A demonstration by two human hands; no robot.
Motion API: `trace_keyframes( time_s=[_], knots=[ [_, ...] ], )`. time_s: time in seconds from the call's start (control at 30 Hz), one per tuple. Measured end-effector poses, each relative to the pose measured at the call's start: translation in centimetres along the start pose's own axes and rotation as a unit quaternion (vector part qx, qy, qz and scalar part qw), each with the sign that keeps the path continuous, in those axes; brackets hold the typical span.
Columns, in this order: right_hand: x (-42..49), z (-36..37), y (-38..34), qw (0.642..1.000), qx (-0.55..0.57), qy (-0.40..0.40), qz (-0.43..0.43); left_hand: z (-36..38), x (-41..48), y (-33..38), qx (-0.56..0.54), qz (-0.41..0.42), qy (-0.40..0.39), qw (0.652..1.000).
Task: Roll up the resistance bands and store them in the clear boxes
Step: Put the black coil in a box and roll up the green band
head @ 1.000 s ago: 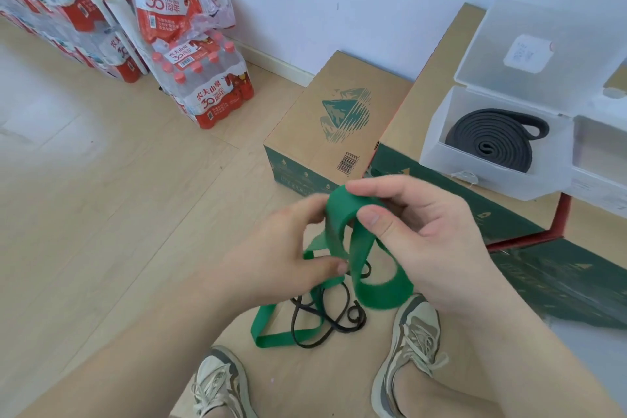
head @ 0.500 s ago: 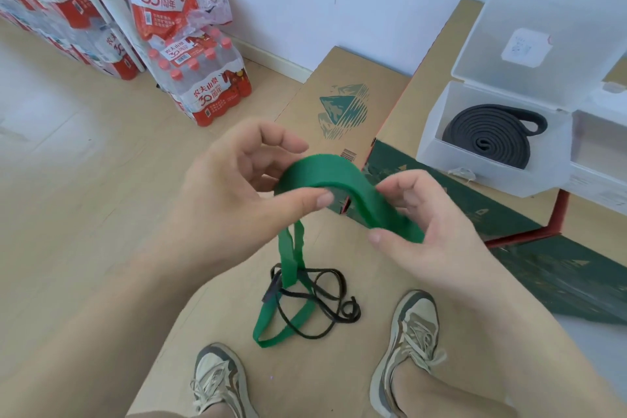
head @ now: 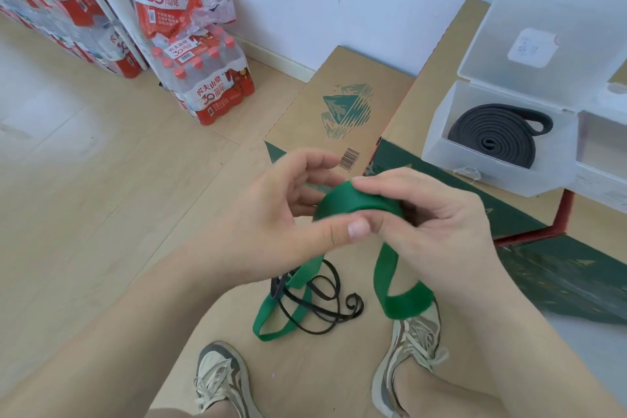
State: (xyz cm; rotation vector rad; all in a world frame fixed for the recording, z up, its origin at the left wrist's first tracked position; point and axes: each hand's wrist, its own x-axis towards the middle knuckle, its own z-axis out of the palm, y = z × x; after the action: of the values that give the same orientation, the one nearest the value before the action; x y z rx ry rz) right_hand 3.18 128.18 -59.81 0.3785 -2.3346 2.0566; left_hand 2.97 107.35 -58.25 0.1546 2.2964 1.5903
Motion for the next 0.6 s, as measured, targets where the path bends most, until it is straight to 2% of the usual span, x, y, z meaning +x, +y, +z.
trace_keyframes(
  time_s=[0.07, 0.13, 0.27, 0.37, 0.47, 0.53, 0.6],
  knots=[
    [0.0, 0.1, -0.4, 0.998, 0.039, 0.029, 0.027, 0.3, 0.1, -0.9, 0.095, -0.027, -0.08, 0.992],
    [0.2, 0.1, -0.6, 0.994, 0.072, 0.046, 0.066, 1.2, 0.2, -1.6, 0.15, -0.06, -0.103, 0.981],
    [0.3, -0.7, 0.2, 0.988, 0.085, 0.059, 0.11, 1.5, 0.7, -2.5, 0.138, -0.085, -0.031, 0.986],
    [0.4, -2.2, 1.3, 0.989, 0.028, 0.042, 0.143, 0.3, 0.5, -1.9, 0.103, -0.028, 0.053, 0.993],
    [0.1, -2.9, 2.0, 0.987, 0.008, -0.021, 0.158, -0.3, 0.0, -0.3, 0.037, 0.036, 0.137, 0.989],
    [0.0, -2.2, 2.0, 0.987, 0.009, -0.066, 0.147, 0.0, -0.4, 0.7, -0.014, 0.058, 0.145, 0.988],
    [0.1, -1.4, 1.8, 0.988, 0.031, -0.094, 0.121, 0.6, -0.8, 1.2, -0.014, 0.087, 0.117, 0.989]
  ],
)
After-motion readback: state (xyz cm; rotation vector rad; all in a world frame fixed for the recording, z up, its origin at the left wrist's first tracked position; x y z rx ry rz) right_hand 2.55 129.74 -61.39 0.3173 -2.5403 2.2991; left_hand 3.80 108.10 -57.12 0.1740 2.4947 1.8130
